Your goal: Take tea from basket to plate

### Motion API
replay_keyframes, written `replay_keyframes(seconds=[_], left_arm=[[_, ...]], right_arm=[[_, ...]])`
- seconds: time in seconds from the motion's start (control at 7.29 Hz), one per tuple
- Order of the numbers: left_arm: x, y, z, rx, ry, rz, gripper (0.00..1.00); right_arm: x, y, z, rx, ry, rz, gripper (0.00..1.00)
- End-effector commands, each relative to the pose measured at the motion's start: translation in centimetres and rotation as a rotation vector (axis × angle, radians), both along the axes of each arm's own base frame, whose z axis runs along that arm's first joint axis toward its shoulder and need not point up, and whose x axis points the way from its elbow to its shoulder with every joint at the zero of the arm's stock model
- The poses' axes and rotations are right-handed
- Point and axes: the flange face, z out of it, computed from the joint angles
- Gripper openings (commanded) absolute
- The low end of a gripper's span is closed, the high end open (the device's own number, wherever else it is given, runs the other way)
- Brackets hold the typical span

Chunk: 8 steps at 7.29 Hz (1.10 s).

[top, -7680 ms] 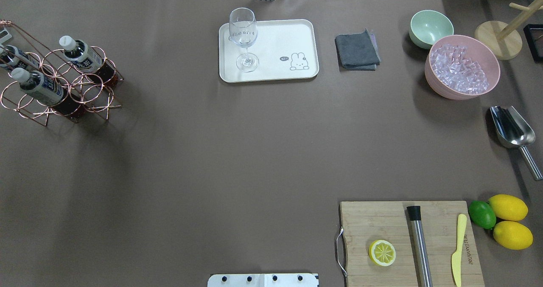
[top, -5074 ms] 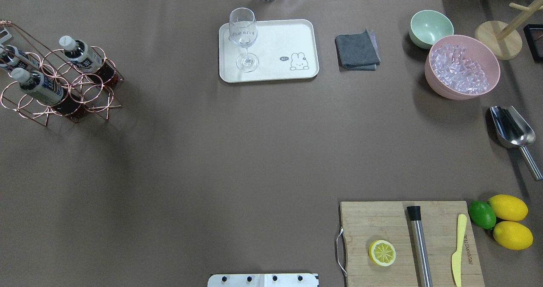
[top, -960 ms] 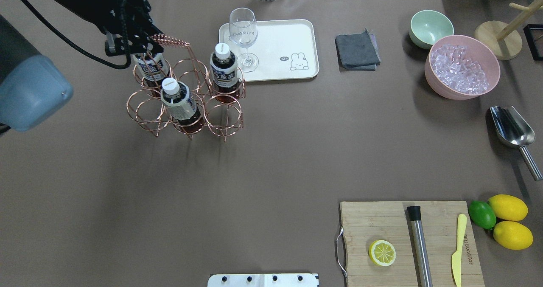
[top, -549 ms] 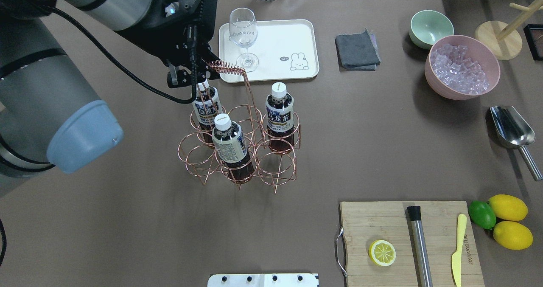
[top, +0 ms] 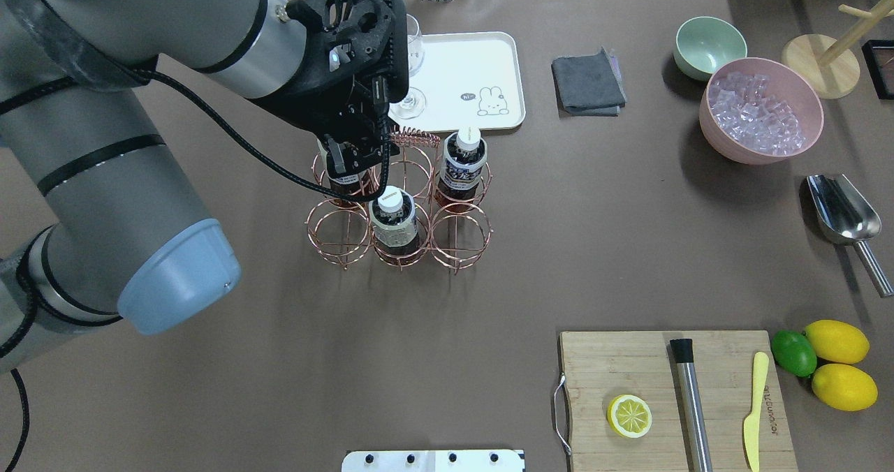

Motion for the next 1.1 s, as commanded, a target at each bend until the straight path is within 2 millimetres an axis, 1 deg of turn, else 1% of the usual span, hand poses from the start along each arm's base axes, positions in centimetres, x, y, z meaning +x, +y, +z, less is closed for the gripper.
replay_keyframes(seconds=[0.0, 0.14, 0.27, 0.41, 0.55, 0.69, 0.82, 0.96], left_arm=[[1.0, 0.7, 0.3, -0.041, 0.004, -0.004, 0.00], [1.5, 1.2, 0.3, -0.038, 0.013, 0.006, 0.00], [2.0, 1.6, 0.6, -0.063, 0.022, 0.005, 0.00], [2.4, 1.9, 0.6, -0.072, 0.023, -0.004, 0.00], [3.2, 2.5, 0.5, -0.066, 0.031, -0.023, 0.00], [4.1, 3.2, 0.7, -0.074, 0.040, -0.028, 0.00], [4.1, 3.2, 0.8, -0.080, 0.050, -0.032, 0.00], [4.0, 3.1, 0.9, -0.082, 0.047, -0.033, 0.00]], right_arm=[[-2.6, 1.3, 0.7, 0.179, -0.092, -0.032, 1.00], [-3.0, 1.7, 1.0, 0.191, -0.186, 0.005, 1.00], [-4.0, 1.9, 1.7, 0.207, -0.263, 0.009, 1.00], [-4.3, 1.7, 2.6, 0.254, -0.301, 0.012, 1.00], [-5.1, 1.5, 1.8, 0.285, -0.306, 0.027, 1.00], [-7.6, 0.5, 0.4, 0.336, -0.314, 0.042, 1.00], [-11.5, -1.3, -2.2, 0.389, -0.332, 0.078, 1.00], [-15.4, -2.5, -4.9, 0.390, -0.383, 0.113, 1.00]])
